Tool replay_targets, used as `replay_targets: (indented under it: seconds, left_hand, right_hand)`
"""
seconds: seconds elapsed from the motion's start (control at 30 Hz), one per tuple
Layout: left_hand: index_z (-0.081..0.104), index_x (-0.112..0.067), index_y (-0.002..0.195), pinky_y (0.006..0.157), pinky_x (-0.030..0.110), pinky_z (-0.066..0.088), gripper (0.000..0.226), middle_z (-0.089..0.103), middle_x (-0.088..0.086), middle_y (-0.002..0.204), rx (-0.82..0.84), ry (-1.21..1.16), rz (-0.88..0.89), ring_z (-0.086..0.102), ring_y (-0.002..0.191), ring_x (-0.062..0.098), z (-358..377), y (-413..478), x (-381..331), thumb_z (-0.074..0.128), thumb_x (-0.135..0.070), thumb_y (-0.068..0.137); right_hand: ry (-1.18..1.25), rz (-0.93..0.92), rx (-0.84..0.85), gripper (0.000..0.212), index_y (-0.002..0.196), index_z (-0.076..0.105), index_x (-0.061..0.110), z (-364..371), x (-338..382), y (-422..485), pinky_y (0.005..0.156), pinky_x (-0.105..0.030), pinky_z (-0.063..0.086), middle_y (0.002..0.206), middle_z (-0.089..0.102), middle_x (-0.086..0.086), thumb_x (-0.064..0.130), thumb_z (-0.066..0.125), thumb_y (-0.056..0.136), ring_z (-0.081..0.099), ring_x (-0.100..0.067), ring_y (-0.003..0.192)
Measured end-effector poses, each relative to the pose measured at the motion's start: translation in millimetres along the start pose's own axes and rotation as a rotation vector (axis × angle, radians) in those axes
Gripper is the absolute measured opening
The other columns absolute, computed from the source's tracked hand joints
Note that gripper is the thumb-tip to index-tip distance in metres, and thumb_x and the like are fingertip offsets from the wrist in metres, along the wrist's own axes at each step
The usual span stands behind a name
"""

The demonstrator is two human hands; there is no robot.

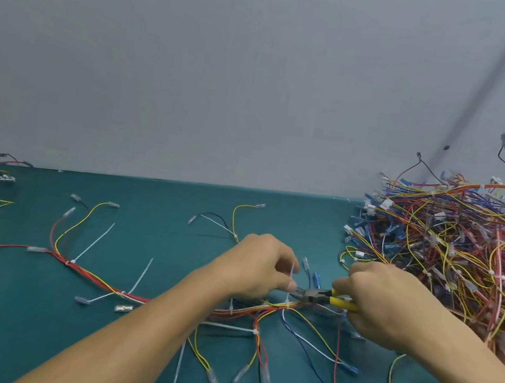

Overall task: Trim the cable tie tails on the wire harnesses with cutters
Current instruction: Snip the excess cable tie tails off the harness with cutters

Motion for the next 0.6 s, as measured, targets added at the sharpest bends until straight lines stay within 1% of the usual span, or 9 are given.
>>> replay_targets:
  seconds: [0.07, 0.17, 0.27, 0.33, 0.43, 0.53, 0.6]
  left_hand:
    - [0.073, -0.022, 0.098, 0.081, 0.023, 0.047, 0.016, 0.072, -0.006, 0.093, -0.038, -0.090, -0.018, 0.062, 0.087, 0.010, 7, 0, 8, 0.071, -0.028, 0.084]
    - [0.073, -0.024, 0.086, 0.072, 0.019, 0.047, 0.005, 0.069, -0.013, 0.075, -0.087, -0.206, -0.045, 0.061, 0.071, 0.002, 14, -2, 21, 0.068, -0.025, 0.085]
    - [0.069, -0.025, 0.080, 0.062, 0.013, 0.047, 0.009, 0.064, -0.017, 0.061, -0.100, -0.278, -0.050, 0.061, 0.058, -0.002, 16, -3, 26, 0.067, -0.020, 0.086]
    - [0.069, -0.024, 0.080, 0.063, 0.015, 0.049, 0.010, 0.064, -0.018, 0.061, -0.105, -0.299, -0.051, 0.062, 0.057, 0.000, 17, -3, 27, 0.066, -0.018, 0.087]
    - [0.069, -0.023, 0.079, 0.065, 0.018, 0.052, 0.012, 0.064, -0.022, 0.061, -0.114, -0.316, -0.045, 0.063, 0.058, 0.003, 17, -3, 27, 0.065, -0.015, 0.088]
    - [0.069, -0.020, 0.080, 0.061, 0.013, 0.048, 0.011, 0.061, -0.031, 0.057, -0.106, -0.313, -0.031, 0.060, 0.056, -0.001, 18, -3, 26, 0.064, -0.014, 0.088]
    - [0.070, -0.018, 0.082, 0.060, 0.012, 0.047, 0.010, 0.060, -0.033, 0.057, -0.106, -0.317, -0.027, 0.060, 0.055, -0.001, 18, -3, 26, 0.064, -0.014, 0.088]
  right_hand:
    - [0.009, -0.015, 0.002, 0.020, 0.098, 0.060, 0.027, 4, 2, 1, 0.073, -0.034, 0.050, 0.093, 0.052, 0.005, 0.028, 0.046, 0.084, 0.058, -0.023, 0.096]
    - [0.016, -0.036, -0.012, 0.022, 0.102, 0.060, 0.029, 7, 3, 2, 0.072, -0.032, 0.047, 0.085, 0.042, 0.006, 0.031, 0.046, 0.085, 0.058, -0.022, 0.096]
    - [0.038, -0.045, -0.025, 0.019, 0.099, 0.058, 0.029, 7, 2, 1, 0.072, -0.032, 0.046, 0.083, 0.039, 0.008, 0.036, 0.047, 0.086, 0.057, -0.021, 0.096]
    - [0.047, -0.049, -0.031, 0.018, 0.098, 0.057, 0.029, 7, 1, 0, 0.073, -0.032, 0.047, 0.083, 0.038, 0.009, 0.038, 0.047, 0.085, 0.057, -0.021, 0.096]
    - [0.044, -0.065, -0.051, 0.020, 0.102, 0.058, 0.031, 7, 4, 2, 0.071, -0.030, 0.044, 0.083, 0.037, 0.010, 0.039, 0.047, 0.087, 0.057, -0.021, 0.097]
    - [0.040, -0.076, -0.056, 0.023, 0.105, 0.059, 0.030, 10, 8, 4, 0.069, -0.030, 0.039, 0.087, 0.042, 0.009, 0.041, 0.046, 0.090, 0.057, -0.022, 0.097]
    - [0.037, -0.076, -0.057, 0.023, 0.105, 0.059, 0.029, 11, 7, 5, 0.067, -0.030, 0.037, 0.088, 0.043, 0.007, 0.041, 0.046, 0.090, 0.057, -0.022, 0.097]
Point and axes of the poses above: each hand's wrist, its own y-axis towards the middle knuckle, its own z-axis out of the palm, x = y × z, the point moved 9 cm from there along y, towards the middle knuckle
